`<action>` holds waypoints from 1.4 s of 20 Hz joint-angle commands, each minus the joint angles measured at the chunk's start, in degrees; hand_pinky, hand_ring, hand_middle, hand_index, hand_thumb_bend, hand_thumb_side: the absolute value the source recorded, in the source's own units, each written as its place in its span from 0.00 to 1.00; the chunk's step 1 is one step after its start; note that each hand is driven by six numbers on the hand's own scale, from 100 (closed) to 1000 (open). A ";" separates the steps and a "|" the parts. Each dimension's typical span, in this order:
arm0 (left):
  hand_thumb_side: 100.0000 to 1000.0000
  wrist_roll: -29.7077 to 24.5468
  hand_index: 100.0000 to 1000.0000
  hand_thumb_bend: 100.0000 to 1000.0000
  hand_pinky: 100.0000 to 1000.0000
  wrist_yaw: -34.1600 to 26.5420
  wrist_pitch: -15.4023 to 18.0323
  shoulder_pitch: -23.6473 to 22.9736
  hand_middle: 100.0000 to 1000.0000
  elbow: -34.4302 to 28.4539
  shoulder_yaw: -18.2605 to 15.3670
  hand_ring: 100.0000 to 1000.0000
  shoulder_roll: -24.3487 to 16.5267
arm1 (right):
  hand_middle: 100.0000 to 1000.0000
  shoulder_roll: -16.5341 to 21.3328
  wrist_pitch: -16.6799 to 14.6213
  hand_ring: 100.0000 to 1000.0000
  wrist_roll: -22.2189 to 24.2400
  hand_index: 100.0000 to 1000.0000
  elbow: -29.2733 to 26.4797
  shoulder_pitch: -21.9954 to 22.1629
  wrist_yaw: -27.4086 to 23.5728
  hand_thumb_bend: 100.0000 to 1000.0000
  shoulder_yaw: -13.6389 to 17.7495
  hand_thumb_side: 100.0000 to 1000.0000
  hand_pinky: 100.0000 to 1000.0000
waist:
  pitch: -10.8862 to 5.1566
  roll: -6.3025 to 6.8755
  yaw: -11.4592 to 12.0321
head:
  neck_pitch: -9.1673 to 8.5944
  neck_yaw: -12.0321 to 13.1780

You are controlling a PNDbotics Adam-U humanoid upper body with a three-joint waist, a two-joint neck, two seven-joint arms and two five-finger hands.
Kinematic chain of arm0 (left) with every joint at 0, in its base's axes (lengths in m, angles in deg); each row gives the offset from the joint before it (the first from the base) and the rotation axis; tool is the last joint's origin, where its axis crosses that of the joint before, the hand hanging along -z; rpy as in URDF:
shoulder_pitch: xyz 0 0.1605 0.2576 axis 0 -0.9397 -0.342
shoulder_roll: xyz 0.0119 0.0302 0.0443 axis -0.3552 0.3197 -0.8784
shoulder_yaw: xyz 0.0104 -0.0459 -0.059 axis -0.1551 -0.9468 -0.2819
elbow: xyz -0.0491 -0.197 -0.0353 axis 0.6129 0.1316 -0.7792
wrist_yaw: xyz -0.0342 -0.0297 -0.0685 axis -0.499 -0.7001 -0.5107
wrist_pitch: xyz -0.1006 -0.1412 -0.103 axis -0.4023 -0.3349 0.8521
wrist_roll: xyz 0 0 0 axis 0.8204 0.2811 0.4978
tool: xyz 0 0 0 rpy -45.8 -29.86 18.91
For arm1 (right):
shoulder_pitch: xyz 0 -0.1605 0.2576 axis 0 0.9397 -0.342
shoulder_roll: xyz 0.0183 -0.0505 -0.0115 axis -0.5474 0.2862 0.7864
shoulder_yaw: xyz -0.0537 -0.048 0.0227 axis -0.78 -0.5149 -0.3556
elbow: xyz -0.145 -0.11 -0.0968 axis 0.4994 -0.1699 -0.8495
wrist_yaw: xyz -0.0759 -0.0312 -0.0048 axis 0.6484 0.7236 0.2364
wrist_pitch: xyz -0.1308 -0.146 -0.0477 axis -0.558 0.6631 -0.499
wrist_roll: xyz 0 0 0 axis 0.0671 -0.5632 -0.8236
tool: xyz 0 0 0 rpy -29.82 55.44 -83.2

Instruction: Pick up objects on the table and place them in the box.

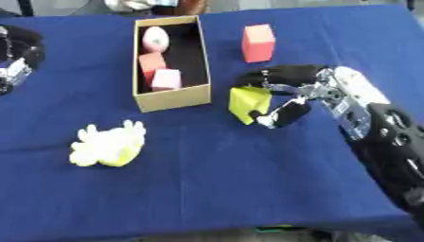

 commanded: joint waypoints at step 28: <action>0.56 0.14 0.75 0.25 0.66 -0.31 0.26 -0.03 0.61 -0.93 -1.09 0.62 -0.69 | 0.53 1.46 6.32 0.56 -5.06 0.92 -4.47 -10.42 -8.91 0.00 5.71 0.00 0.71 | -2.12 -0.56 1.67 | -0.48 -1.43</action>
